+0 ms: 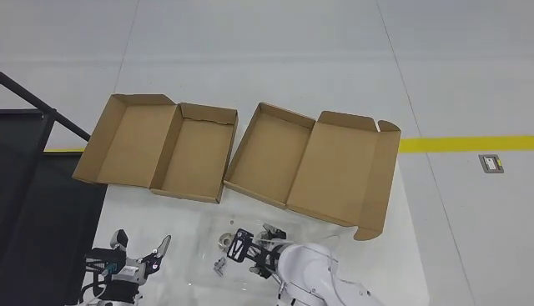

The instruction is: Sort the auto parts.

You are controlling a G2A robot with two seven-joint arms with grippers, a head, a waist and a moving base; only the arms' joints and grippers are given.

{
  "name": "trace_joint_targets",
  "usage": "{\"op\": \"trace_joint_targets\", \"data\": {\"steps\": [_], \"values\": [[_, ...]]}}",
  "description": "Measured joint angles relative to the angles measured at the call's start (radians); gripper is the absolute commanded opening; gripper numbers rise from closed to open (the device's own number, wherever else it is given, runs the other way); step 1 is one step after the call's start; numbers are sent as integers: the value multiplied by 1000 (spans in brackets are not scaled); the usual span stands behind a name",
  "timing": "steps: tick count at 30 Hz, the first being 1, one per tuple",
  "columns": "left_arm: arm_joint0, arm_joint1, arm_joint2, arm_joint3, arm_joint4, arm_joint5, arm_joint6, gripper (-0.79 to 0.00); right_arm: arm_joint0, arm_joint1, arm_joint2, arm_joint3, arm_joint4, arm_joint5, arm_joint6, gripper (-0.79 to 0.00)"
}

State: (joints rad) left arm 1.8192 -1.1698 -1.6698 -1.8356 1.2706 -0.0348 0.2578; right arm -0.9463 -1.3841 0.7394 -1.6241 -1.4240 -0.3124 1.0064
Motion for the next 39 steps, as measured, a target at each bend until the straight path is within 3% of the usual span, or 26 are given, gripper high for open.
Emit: {"op": "trace_joint_targets", "data": {"steps": [6, 14, 15, 18, 21, 23, 26, 31, 39], "values": [[0, 0, 0, 0, 0, 0, 0, 0, 47, -24, -20, 68, 37, 48, 39, -151], [0, 0, 0, 0, 0, 0, 0, 0, 87, -53, -58, 140, 13, 113, 75, -65], [0, 0, 0, 0, 0, 0, 0, 0, 91, -56, -62, 145, 10, 118, 78, -99], [0, 0, 0, 0, 0, 0, 0, 0, 100, -64, -68, 163, 9, 128, 79, -394], [0, 0, 0, 0, 0, 0, 0, 0, 108, -70, -67, 181, 11, 128, 79, -486], [0, 0, 0, 0, 0, 0, 0, 0, 114, -74, -63, 196, 18, 123, 78, -637], [0, 0, 0, 0, 0, 0, 0, 0, 120, -78, -56, 212, 26, 117, 75, -782], [0, 0, 0, 0, 0, 0, 0, 0, 111, -78, -39, 184, 32, 100, 73, -785], [0, 0, 0, 0, 0, 0, 0, 0, -11, -23, 107, -173, 63, -116, -1, -785]]}}
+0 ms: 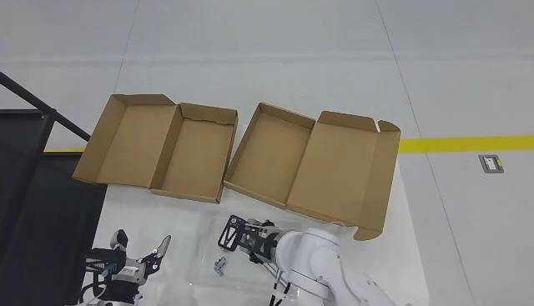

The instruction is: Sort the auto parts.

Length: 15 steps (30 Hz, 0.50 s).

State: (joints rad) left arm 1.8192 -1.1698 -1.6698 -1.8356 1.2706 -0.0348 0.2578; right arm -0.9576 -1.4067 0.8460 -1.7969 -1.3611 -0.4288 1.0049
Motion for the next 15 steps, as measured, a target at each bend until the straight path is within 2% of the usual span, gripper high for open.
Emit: {"op": "trace_joint_targets", "data": {"steps": [2, 5, 8, 15], "values": [[0, 0, 0, 0, 0, 0, 0, 0, -20, 11, 41, -95, -6, -31, -8, -785], [0, 0, 0, 0, 0, 0, 0, 0, -10, 12, 70, -171, -39, 6, -35, -785], [0, 0, 0, 0, 0, 0, 0, 0, 29, 5, 74, -154, -63, 49, -95, -785], [0, 0, 0, 0, 0, 0, 0, 0, 37, 5, 74, -146, -72, 47, -99, -785]]}}
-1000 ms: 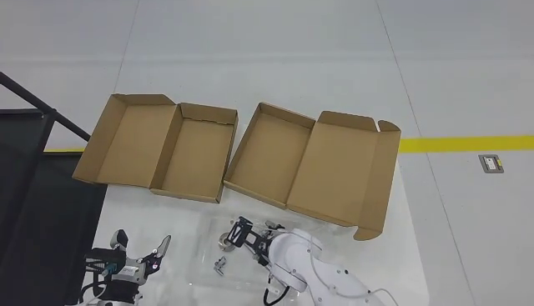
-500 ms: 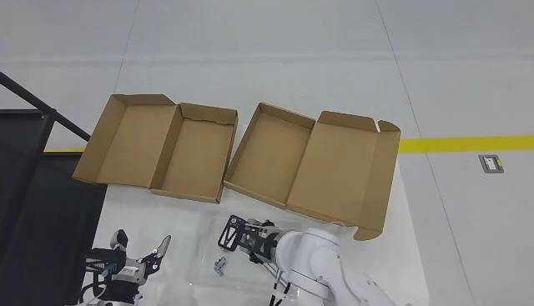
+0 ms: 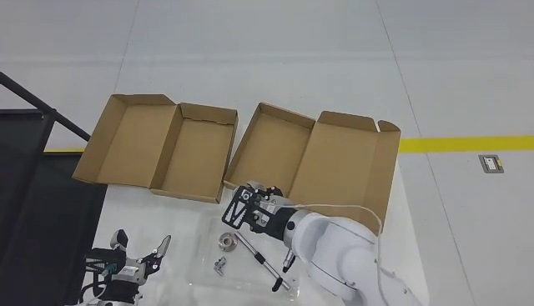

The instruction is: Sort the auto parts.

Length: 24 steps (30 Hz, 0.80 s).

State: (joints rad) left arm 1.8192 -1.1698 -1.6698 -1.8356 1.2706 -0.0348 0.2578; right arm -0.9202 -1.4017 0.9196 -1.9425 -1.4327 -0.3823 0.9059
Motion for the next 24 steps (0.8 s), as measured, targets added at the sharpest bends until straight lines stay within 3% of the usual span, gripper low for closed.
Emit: {"op": "trace_joint_targets", "data": {"steps": [7, 10, 13, 20, 24], "values": [[0, 0, 0, 0, 0, 0, 0, 0, -1, 0, 1, 1, 0, 1, -1, -785], [0, 0, 0, 0, 0, 0, 0, 0, 17, -11, 5, 67, 46, 64, -37, -785], [0, 0, 0, 0, 0, 0, 0, 0, 139, -46, -33, 219, 125, 193, -15, -785], [0, 0, 0, 0, 0, 0, 0, 0, 519, -190, -218, 758, 283, 508, -15, -785], [0, 0, 0, 0, 0, 0, 0, 0, 642, -277, -292, 1052, 377, 593, -79, -785]]}}
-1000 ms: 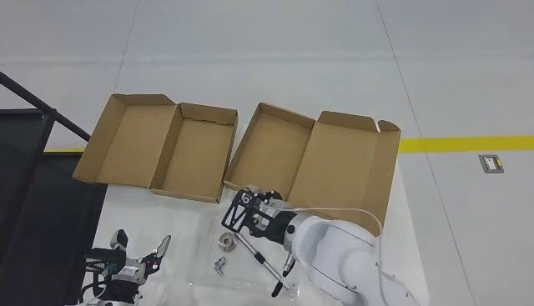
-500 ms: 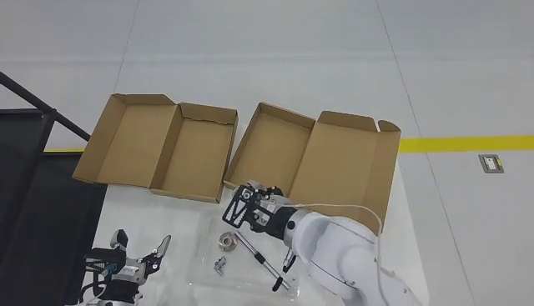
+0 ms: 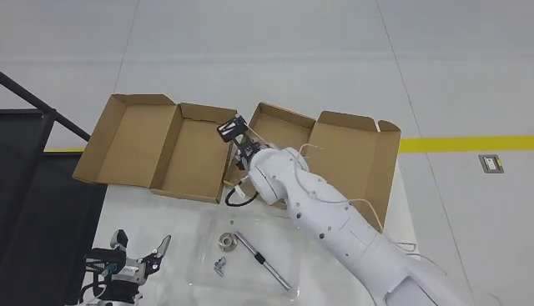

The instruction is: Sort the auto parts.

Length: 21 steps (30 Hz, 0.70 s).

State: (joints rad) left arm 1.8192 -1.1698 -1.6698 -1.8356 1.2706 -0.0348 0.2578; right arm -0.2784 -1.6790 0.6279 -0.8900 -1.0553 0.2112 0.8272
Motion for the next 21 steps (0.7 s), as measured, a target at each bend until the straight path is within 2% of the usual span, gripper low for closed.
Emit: {"op": "trace_joint_targets", "data": {"steps": [5, 8, 9, 10, 11, 21], "values": [[0, 0, 0, 0, 0, 0, 0, 0, 75, -102, -69, 309, 54, 76, -69, -785], [0, 0, 0, 0, 0, 0, 0, 0, 87, -150, -89, 424, 77, 85, -103, -785], [0, 0, 0, 0, 0, 0, 0, 0, 89, -162, -91, 452, 83, 88, -112, -683], [0, 0, 0, 0, 0, 0, 0, 0, 92, -173, -92, 476, 91, 88, -119, -459], [0, 0, 0, 0, 0, 0, 0, 0, 95, -185, -92, 506, 100, 83, -130, 0], [0, 0, 0, 0, 0, 0, 0, 0, 130, -240, -82, 631, 119, 58, -205, 0]]}}
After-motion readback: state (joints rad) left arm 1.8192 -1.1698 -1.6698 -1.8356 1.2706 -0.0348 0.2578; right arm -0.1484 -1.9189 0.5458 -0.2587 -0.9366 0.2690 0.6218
